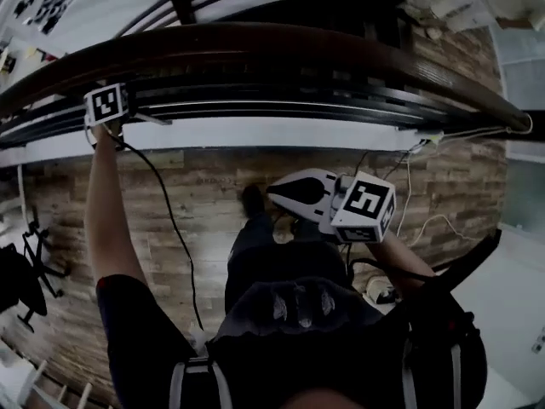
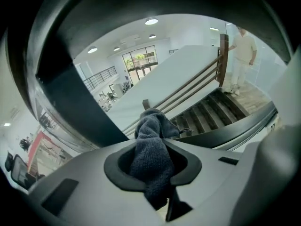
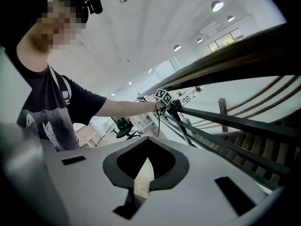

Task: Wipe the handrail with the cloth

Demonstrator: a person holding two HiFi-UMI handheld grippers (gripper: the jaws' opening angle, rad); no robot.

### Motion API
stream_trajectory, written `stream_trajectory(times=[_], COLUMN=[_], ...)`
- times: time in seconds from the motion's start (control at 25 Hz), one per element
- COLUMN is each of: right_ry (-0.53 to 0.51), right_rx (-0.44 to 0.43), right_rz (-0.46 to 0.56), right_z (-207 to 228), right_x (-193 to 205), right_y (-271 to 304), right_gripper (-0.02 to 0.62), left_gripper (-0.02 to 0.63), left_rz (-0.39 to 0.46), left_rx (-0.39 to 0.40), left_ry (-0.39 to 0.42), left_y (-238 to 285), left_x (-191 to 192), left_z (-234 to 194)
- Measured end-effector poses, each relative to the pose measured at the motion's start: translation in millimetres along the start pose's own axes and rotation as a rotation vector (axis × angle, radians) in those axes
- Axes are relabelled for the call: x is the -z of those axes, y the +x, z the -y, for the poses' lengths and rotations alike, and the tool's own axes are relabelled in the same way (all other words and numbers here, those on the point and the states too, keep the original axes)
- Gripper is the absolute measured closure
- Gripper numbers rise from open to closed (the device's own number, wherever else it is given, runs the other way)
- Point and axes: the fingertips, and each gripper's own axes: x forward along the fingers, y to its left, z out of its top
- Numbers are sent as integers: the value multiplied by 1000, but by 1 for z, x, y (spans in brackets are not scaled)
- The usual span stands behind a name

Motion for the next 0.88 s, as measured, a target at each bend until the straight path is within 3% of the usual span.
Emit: stream_trajectory(times=[0.04,0.08,0.12,0.24,0.28,0.32,0.4,0.48,0.6,0.72,0.8,0.88], right_ry=[-1,4,12,36,36,30,10,0,-7,-38,-64,-87], right_rx=[8,11,10,19,26,35,61,86,101,114,124,123], right_rz=[6,15,26,61,73,87,119,157,227,298,334,364], right_z=[5,10,15,22,22,22,22,26,27,19,11,0], right_x=[-5,-9,-11,-12,-13,-15,-21,-29,-44,-63,-71,-75], right_y=[2,-1,-7,-35,-42,-48,-60,-73,-95,-115,-125,-132], right_gripper=[591,592,592,592,592,592,592,592,592,592,592,592], left_gripper=[514,514,514,514,514,514,514,514,514,514,514,514], left_rz=[-47,-69,-64,33,59,75,126,241,481,718,825,906], left_rx=[79,95,50,-242,-292,-287,-177,-49,177,470,624,701], left_ry=[-57,-79,-65,96,131,130,83,105,197,181,239,341], left_y=[10,17,19,3,-4,-7,-17,-46,-126,-227,-285,-332], left_x=[11,17,17,-2,-6,-5,2,-2,-19,-40,-47,-49], left_z=[11,13,6,-34,-38,-34,-6,38,127,215,266,307])
